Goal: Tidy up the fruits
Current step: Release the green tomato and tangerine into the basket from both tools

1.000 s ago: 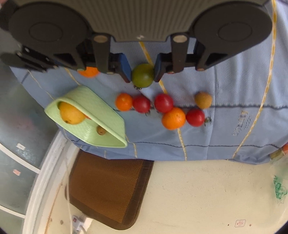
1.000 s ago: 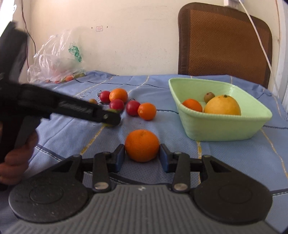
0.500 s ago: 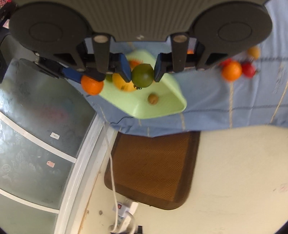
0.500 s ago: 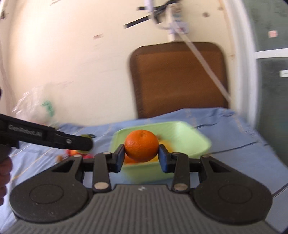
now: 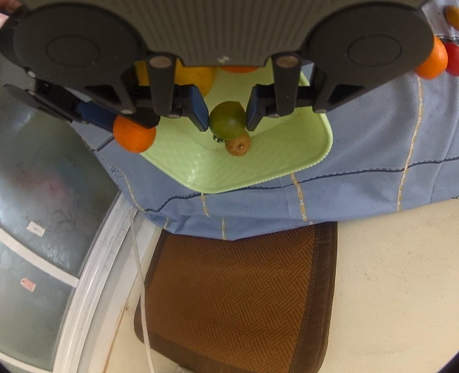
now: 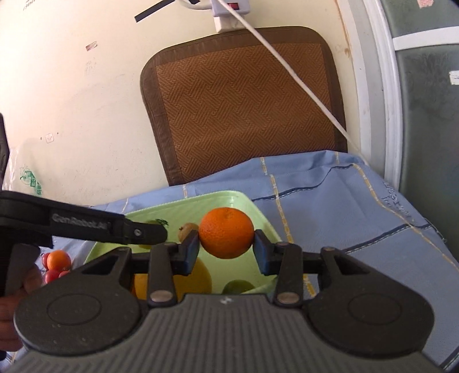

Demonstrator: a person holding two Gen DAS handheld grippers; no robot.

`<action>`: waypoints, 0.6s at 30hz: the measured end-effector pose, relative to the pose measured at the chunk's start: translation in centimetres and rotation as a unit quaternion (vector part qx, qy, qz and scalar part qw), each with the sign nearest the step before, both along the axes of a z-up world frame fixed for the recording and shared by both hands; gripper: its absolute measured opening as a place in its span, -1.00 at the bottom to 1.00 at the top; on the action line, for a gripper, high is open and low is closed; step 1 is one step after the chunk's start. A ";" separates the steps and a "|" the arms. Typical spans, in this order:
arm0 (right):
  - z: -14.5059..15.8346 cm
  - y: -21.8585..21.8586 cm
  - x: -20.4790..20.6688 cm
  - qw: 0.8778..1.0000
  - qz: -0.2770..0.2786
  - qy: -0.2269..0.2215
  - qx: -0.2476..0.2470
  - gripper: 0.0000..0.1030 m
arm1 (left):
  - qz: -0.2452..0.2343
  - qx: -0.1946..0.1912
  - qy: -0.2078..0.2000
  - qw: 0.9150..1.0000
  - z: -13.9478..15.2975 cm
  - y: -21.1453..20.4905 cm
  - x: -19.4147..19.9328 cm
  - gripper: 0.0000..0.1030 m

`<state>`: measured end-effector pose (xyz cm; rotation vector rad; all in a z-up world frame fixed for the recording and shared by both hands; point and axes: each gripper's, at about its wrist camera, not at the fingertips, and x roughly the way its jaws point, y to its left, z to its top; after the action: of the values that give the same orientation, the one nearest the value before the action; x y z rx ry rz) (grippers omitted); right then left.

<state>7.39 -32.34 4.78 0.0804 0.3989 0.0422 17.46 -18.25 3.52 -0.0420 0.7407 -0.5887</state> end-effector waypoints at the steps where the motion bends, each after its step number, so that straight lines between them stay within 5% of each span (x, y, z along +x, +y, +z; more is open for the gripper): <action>1: 0.0 0.3 -0.1 1.000 -0.001 -0.004 -0.006 -0.13 | 0.003 0.004 -0.005 1.000 -0.2 0.0 -0.1 -0.35; 10: 0.7 -1.3 -2.4 0.995 -0.051 -0.072 0.046 0.09 | 0.045 -0.015 -0.046 0.998 1.7 2.7 -3.5 -0.22; 14: 0.0 -3.4 -1.9 0.991 -0.075 -0.033 0.103 0.10 | 0.069 -0.017 -0.053 0.996 2.0 3.5 -4.5 -0.17; 18: -0.5 -3.8 -1.9 0.989 -0.036 -0.008 0.143 0.14 | 0.082 -0.022 -0.030 0.996 1.4 4.2 -4.6 -0.17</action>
<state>5.49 -36.12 4.33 0.3780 0.3713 0.0295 12.87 -14.02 4.96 -0.1241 0.6592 -0.4480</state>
